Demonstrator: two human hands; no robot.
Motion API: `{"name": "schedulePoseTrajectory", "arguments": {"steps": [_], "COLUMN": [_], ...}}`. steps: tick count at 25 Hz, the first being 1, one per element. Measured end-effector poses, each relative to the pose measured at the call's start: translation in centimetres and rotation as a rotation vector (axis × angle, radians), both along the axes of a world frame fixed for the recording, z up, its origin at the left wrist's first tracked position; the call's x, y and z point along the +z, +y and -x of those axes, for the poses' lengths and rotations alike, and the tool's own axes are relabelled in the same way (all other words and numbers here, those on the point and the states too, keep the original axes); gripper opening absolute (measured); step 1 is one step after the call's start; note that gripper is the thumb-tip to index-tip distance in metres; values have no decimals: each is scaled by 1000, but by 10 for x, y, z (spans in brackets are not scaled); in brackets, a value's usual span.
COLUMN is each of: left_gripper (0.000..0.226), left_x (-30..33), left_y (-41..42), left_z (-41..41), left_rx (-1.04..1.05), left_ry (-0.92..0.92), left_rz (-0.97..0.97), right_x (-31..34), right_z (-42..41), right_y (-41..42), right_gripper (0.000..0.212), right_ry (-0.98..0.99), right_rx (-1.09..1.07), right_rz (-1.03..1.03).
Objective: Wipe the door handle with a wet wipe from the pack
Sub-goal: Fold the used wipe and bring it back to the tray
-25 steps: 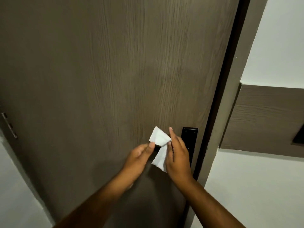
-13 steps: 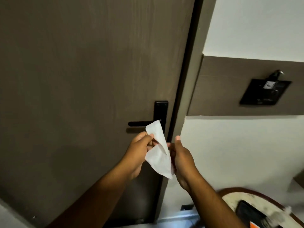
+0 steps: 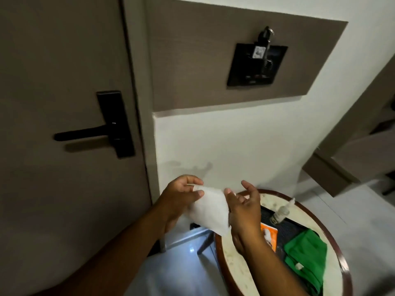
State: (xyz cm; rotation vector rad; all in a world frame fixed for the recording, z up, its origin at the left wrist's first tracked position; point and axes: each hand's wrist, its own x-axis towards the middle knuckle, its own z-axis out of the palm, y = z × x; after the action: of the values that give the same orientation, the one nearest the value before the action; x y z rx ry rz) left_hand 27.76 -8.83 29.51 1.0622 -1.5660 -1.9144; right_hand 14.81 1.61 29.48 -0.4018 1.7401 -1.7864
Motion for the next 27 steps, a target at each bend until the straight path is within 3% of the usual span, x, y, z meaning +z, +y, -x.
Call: {"name": "schedulePoseTrajectory", "arguments": {"steps": [2, 5, 8, 10, 13, 16, 18, 22, 27], "left_gripper": [32, 30, 18, 11, 17, 12, 28, 43, 33], "left_x": [-21, -68, -112, -147, -205, -262, -299, -358, -384], "left_y": [11, 27, 45, 54, 58, 51, 42, 30, 54], "left_z": [40, 100, 154, 185, 224, 251, 265, 289, 314], "left_rx": [-120, -293, -468, -519, -475, -320, -259, -261, -382], "left_ry": [-134, -388, -589, -608, -595, -631, -660, -767, -750], "left_rz": [55, 181, 322, 332, 84, -98, -133, -37, 279], "right_x": [-28, -81, -129, -165, -227, -285, -320, -378, -395], "right_z": [36, 90, 135, 165, 204, 231, 246, 272, 293], "right_y": [21, 55, 85, 100, 109, 90, 67, 46, 73], "right_gripper": [37, 32, 9, 6, 15, 25, 24, 10, 18], "right_ry": [30, 174, 383, 408, 115, 31, 30, -103, 281], "right_rx": [54, 229, 275, 259, 245, 143, 119, 148, 127], "right_rz": [-99, -416, -590, -623, -600, -635, -641, -703, -850]}}
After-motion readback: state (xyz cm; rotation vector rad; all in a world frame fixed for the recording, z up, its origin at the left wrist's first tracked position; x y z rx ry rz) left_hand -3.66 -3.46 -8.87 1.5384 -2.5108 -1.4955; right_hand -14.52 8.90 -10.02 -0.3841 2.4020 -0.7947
